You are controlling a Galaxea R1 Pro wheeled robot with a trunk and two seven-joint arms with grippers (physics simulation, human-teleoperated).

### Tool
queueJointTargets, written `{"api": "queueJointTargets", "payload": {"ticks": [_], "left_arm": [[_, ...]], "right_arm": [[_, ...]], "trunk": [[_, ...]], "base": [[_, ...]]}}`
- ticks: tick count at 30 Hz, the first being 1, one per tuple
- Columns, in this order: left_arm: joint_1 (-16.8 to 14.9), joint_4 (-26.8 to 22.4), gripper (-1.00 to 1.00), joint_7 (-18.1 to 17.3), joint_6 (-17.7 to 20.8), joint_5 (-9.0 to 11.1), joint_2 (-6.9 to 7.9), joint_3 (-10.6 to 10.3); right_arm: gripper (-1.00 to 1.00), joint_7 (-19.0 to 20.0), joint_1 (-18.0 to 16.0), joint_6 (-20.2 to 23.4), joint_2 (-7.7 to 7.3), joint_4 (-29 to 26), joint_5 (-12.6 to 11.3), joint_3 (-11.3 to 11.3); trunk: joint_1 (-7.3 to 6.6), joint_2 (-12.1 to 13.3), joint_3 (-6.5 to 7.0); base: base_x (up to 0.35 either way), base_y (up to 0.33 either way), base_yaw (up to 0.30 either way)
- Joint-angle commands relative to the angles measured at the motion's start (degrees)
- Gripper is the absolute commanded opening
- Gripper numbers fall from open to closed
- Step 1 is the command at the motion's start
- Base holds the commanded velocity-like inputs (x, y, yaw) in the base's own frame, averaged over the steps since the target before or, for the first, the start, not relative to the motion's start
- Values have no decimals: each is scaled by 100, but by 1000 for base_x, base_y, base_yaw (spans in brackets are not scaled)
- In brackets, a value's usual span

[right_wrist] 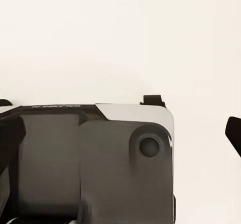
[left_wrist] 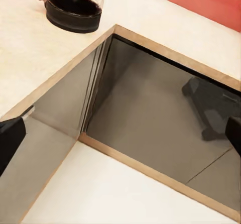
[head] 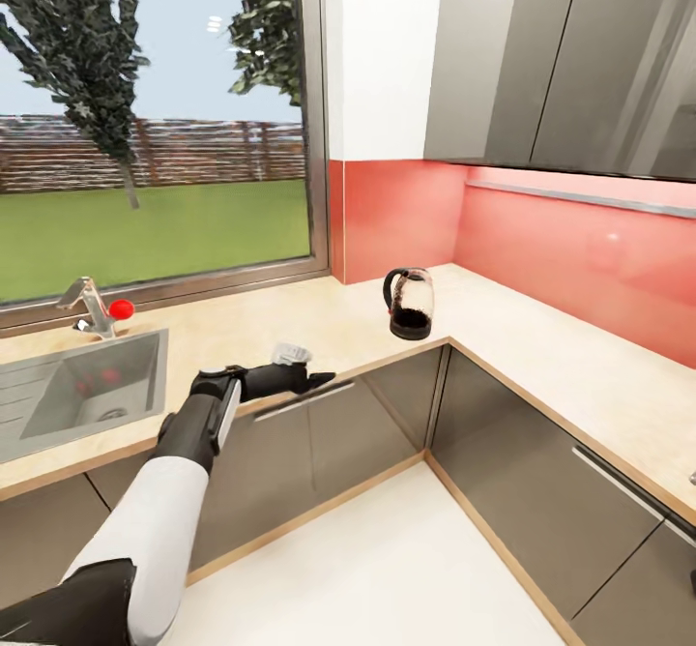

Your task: Set up a coffee station on the kitchen countertop: keep the coffee maker on the countertop, move the bottle of coffee from the kitchen shelf to the counter next to the coffee maker, place a paper coffee filter on top of the coffee maker, put the saucer next to the coffee maker with the coffee cup on the saucer, and place the electric kettle next to the coffee maker.

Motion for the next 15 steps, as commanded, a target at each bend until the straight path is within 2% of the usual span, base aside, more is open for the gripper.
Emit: {"api": "queueJointTargets", "payload": {"ticks": [1,15], "left_arm": [[-10,-7,100,-43,51,-38,1,35],[44,-11,100,-33,29,-52,59,30]], "right_arm": [[100,25,-5,-20,-2,6,-60,48],[100,25,-5,-19,-2,6,-51,53]], "trunk": [[4,-12,-8],[4,-12,110]], "base": [[0,0,0],[0,0,0]]}}
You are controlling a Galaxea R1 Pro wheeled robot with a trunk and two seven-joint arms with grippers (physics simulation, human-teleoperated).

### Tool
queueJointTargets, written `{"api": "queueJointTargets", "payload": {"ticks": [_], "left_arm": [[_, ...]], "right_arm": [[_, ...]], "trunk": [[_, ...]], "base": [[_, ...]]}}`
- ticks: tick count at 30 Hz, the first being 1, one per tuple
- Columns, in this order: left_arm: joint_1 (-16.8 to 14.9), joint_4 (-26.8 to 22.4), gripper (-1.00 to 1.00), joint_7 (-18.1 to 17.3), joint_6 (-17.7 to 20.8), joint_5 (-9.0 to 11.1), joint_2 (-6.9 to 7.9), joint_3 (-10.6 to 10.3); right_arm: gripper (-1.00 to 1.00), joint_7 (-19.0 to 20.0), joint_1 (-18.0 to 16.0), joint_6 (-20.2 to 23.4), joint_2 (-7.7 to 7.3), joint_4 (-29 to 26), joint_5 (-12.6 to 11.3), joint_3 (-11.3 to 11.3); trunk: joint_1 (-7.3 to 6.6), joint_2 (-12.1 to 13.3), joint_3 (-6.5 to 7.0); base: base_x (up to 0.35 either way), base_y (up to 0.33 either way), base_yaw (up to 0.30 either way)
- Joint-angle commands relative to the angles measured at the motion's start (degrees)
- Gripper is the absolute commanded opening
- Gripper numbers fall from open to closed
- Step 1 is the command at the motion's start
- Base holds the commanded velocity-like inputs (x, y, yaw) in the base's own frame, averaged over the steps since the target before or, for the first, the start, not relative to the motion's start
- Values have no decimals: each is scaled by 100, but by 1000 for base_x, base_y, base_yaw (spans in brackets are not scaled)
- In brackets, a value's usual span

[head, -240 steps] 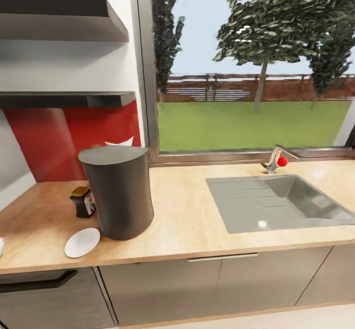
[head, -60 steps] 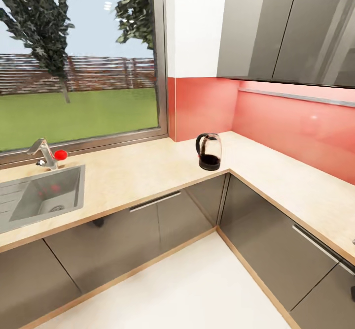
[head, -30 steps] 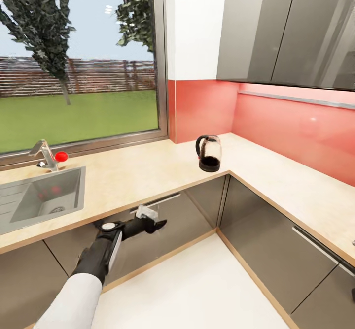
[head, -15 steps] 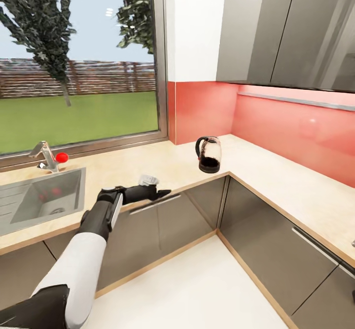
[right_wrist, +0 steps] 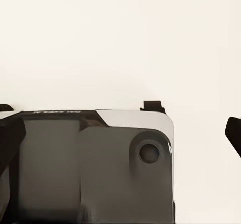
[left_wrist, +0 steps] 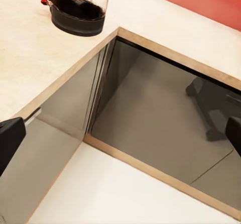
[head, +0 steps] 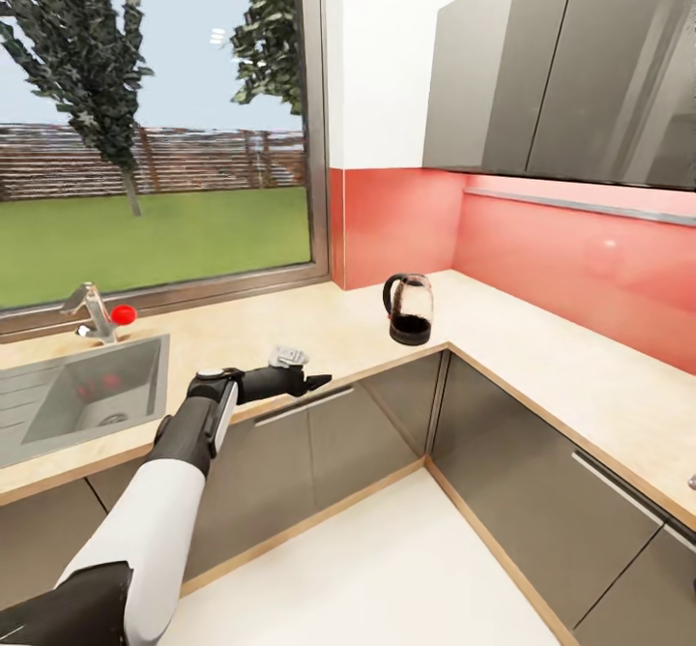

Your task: Set up a coffee station on the kitchen countertop: keep the coffee maker on the countertop, move the bottle of coffee from the kitchen shelf to the counter next to the coffee maker, place a paper coffee filter on top of the coffee maker, put the saucer next to the coffee maker with the coffee cup on the saucer, and place the electric kettle next to the coffee maker.

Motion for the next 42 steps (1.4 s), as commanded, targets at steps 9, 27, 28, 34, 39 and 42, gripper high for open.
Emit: {"api": "queueJointTargets", "payload": {"ticks": [9,27,28,34,39,42], "left_arm": [[52,-219,100,142,-69,-88,77,14],[59,-249,100,394,-283,-93,391,10],[58,-237,100,393,-284,-89,395,10],[61,-194,100,395,-285,-124,399,10],[64,-193,100,396,-293,-169,397,10],[67,-193,100,396,-293,-172,392,10]], "right_arm": [[100,25,-5,-19,2,6,-54,45],[100,25,-5,-19,54,14,-43,54],[100,25,-5,-19,57,14,-43,54],[100,25,3,-19,52,14,-43,54],[100,24,4,-19,51,9,-41,54],[100,25,4,-19,51,10,-40,54]], "trunk": [[4,-12,67],[4,-12,218],[4,-12,227],[4,-12,264],[4,-12,267],[4,-12,267]], "base": [[0,0,0],[251,0,0],[336,0,0],[329,-40,0],[253,-112,0],[78,-36,0]]}}
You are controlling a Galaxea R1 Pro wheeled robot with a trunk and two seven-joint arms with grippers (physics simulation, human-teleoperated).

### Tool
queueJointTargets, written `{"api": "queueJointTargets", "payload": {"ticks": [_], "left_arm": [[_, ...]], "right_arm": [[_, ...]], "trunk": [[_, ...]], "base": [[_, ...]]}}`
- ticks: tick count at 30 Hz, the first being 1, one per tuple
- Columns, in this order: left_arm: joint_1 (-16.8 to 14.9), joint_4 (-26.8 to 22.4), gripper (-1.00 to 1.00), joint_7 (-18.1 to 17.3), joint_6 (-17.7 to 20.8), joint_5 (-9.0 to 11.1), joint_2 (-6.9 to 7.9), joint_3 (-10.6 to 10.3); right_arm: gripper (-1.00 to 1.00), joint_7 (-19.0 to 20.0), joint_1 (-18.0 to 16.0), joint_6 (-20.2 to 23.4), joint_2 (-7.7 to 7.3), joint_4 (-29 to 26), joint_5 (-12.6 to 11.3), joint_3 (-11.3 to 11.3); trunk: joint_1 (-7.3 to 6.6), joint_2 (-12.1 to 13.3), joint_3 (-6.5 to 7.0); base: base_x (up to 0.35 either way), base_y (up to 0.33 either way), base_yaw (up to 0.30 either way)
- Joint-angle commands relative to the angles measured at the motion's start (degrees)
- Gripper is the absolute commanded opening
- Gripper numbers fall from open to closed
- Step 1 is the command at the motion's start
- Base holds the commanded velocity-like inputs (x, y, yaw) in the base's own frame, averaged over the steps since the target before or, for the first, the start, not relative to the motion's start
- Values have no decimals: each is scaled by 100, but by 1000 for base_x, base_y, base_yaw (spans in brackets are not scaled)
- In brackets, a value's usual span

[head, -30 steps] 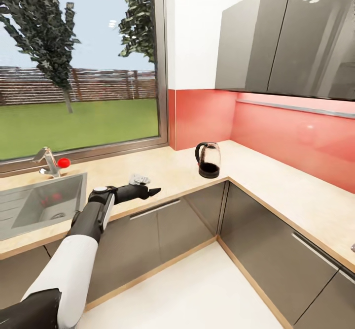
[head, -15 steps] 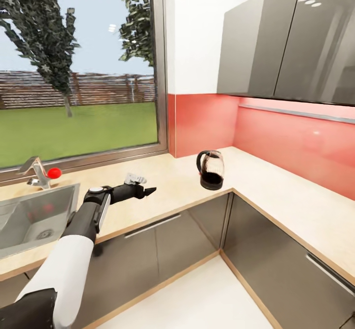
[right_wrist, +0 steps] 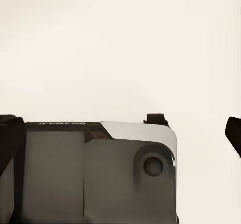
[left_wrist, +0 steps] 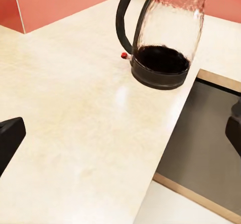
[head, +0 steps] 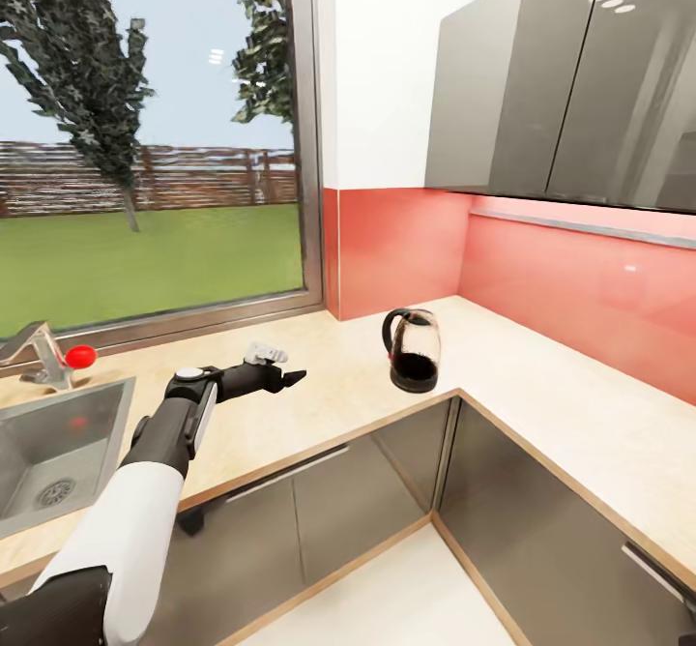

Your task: Set up a coffee station on the kitchen countertop: keep the coffee maker on the countertop, move the bottle of coffee from the kitchen shelf to the counter next to the coffee maker, place a paper coffee filter on top of the coffee maker, put the saucer next to the coffee maker with the coffee cup on the saucer, and place the electric kettle next to the coffee maker.

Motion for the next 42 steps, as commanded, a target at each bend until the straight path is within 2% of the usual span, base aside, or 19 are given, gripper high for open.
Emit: {"api": "queueJointTargets", "payload": {"ticks": [1,9,14,16,18,20,21,24,27,29,32,42], "left_arm": [[-3,-7,100,-45,43,-32,-10,31],[-3,-2,100,-51,43,-33,0,31],[-2,2,100,-55,43,-33,6,31],[-4,2,100,-79,44,-26,52,32],[-10,-2,100,-139,51,-14,172,32],[-19,-5,100,-409,56,-4,354,36],[-82,-1,100,-1307,79,-13,854,46],[-94,1,100,-2019,93,-22,1284,36],[-59,-1,100,-2368,96,-66,1475,-34],[-37,-5,100,-2408,90,-161,1494,-48],[-20,-7,100,-2415,87,-420,1475,-64],[-19,-7,100,-2392,78,-456,1451,-74]], "right_arm": [[100,26,-3,-18,-1,6,-58,45],[100,26,-3,-18,5,2,-65,45],[100,26,-3,-18,7,2,-67,45],[100,26,-3,-14,7,2,-65,45],[100,26,-3,-17,7,2,-64,45],[100,26,-3,-18,7,2,-65,45],[100,30,-3,-18,7,2,-70,45],[100,33,-3,-17,7,2,-65,45],[100,36,-3,-18,7,2,-63,45],[100,46,-3,-15,10,2,-69,45],[100,52,-3,-10,16,-6,-87,45],[100,28,-3,-9,16,0,-49,52]], "trunk": [[3,-8,-7],[3,-8,-7],[3,-8,5],[3,-8,10],[3,-8,16],[3,-8,22],[3,-8,23],[3,-8,25],[3,-8,25],[3,-8,25],[3,-8,25],[3,-8,25]], "base": [[30,-14,0],[70,-8,-3],[274,-21,-196],[78,-2,-242],[22,-1,-245],[9,0,-246],[1,0,-139],[1,0,-61],[0,0,-15],[0,0,-3],[0,0,0],[200,-106,0]]}}
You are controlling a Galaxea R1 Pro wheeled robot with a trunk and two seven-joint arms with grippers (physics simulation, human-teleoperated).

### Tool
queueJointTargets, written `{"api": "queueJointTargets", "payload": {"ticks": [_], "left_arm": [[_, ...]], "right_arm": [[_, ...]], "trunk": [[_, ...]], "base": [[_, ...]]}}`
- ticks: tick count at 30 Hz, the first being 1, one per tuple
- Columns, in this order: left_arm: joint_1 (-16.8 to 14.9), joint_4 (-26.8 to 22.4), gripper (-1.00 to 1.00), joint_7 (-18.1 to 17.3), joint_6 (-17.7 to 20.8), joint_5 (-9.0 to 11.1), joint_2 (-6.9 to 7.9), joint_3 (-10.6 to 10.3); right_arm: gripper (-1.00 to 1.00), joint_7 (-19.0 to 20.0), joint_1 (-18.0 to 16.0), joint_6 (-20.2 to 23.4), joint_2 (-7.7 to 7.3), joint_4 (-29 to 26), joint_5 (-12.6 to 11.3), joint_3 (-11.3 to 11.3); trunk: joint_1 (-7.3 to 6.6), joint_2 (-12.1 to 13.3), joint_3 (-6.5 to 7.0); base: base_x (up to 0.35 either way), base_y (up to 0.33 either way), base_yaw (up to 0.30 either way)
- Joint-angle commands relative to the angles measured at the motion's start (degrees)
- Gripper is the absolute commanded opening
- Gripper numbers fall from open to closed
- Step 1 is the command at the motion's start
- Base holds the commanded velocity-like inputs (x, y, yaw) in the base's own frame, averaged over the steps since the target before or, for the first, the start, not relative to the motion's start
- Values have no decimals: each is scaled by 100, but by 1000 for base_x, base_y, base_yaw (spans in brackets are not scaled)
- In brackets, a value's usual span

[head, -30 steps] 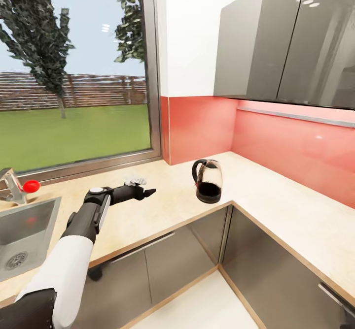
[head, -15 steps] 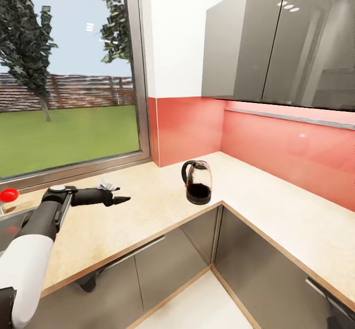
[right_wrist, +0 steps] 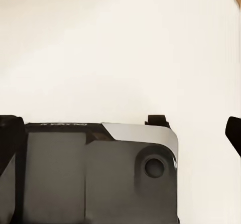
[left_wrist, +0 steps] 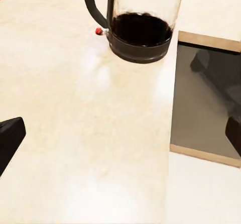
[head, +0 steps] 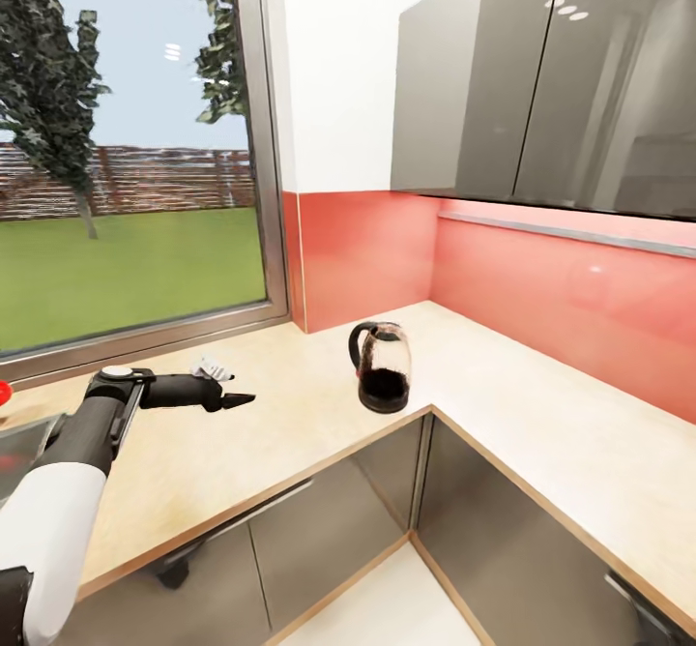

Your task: Set up a coffee station on the kitchen countertop: keep the coffee maker on the countertop, move the bottle of coffee from the kitchen shelf to the counter next to the coffee maker, place a paper coffee filter on top of the coffee maker, put the saucer next to the coffee maker with the coffee cup on the saucer, and place the electric kettle next to the coffee maker.

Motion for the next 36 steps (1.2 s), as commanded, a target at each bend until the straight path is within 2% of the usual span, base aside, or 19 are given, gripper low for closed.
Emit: {"api": "queueJointTargets", "payload": {"ticks": [1,12,15,19,23,25,36], "left_arm": [[-4,-6,100,-40,59,-36,-4,17],[-4,-6,100,-39,59,-37,13,26],[-4,-6,100,-38,59,-40,14,26],[-4,-6,100,-33,59,-35,17,33],[-4,-6,100,-31,59,-41,39,39],[-6,-6,100,-32,61,-42,50,42],[-4,-1,100,-30,59,-42,8,27]], "right_arm": [[100,27,-2,-19,-1,4,-62,45],[100,62,15,11,58,22,-59,46],[100,62,209,24,136,26,-20,52],[100,60,536,26,183,32,243,67],[100,46,868,17,163,33,773,70],[100,49,925,21,163,33,875,71],[100,42,965,10,209,22,953,72]], "trunk": [[5,-5,-4],[5,-5,-4],[5,-5,-4],[5,-5,-4],[5,-5,-4],[5,-5,-4],[5,-5,-4]], "base": [[248,-176,0],[290,-104,0],[207,-8,0],[62,-2,0],[12,0,0],[11,0,0],[229,0,0]]}}
